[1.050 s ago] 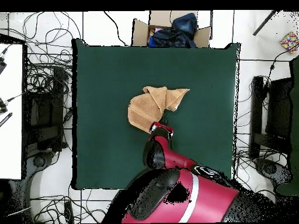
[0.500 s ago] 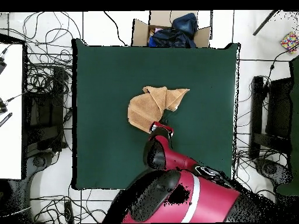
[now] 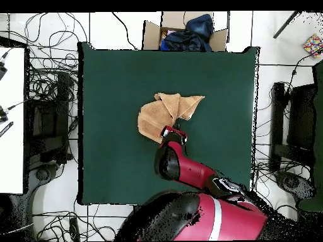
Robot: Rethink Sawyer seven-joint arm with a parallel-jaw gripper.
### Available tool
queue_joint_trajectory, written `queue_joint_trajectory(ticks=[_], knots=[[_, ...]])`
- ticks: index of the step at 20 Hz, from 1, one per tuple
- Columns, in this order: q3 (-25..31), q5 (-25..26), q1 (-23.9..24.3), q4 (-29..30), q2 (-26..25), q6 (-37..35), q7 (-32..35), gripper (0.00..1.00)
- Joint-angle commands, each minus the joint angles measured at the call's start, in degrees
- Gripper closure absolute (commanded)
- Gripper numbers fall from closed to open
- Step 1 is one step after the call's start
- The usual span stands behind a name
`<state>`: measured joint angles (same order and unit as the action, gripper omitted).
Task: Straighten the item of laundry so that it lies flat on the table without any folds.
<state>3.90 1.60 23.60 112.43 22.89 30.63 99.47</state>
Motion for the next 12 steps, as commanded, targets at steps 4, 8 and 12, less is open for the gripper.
queue_joint_trajectory(ticks=[4, 8, 12], knots=[[4.97, -1.64, -0.99, -1.32, 2.84, -9.85, 10.56, 0.0], [3.51, -2.11, -1.75, -1.97, 3.74, -14.46, 8.07, 0.0], [4.75, -1.82, -0.76, -1.18, 4.42, -13.96, 10.43, 0.0]])
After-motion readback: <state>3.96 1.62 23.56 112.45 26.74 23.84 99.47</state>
